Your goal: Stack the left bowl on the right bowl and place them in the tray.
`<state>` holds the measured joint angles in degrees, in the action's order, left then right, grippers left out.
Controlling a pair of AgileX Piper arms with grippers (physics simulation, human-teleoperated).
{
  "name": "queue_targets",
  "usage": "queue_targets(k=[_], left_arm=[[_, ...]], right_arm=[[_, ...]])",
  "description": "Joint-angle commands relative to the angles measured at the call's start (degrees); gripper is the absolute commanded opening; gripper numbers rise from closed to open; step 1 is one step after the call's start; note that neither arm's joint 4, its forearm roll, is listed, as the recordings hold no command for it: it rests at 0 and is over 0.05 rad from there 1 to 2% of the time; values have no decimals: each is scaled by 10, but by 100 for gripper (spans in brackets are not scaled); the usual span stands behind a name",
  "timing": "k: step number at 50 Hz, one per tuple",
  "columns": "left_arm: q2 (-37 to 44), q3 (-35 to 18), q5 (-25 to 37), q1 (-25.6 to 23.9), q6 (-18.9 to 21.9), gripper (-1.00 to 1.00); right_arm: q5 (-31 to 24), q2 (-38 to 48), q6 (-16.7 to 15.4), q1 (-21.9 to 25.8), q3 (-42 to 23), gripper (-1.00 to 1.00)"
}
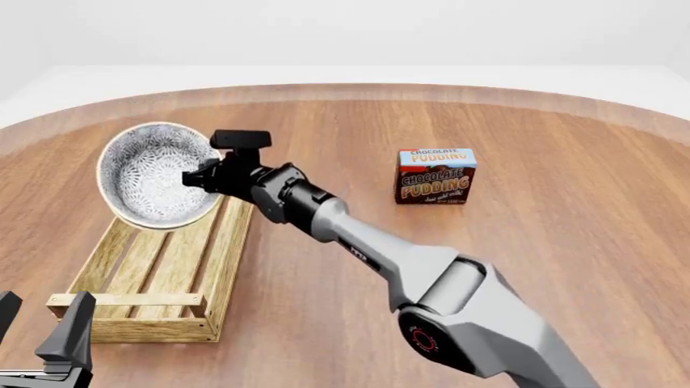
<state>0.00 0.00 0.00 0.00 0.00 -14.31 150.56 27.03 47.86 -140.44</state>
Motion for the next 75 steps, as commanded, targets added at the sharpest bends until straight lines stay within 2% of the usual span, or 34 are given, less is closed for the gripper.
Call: queue_targets(k=[1,16,23,46,59,75], left_arm=[[0,0,0,0,0,100],[0,0,0,0,0,100],[0,0,0,0,0,100],[0,0,0,0,0,100],[0,0,0,0,0,100],[0,0,0,0,0,100]], right_arm=[[0,9,1,-1,-20,-100],[-21,37,-2,5,-55,-100],[-41,58,-7,7,-91,-100],[-66,84,-16,13,-131,-100],[-113,121,-25,11,-200,-100],[-128,132,-33,9,-213,-100]])
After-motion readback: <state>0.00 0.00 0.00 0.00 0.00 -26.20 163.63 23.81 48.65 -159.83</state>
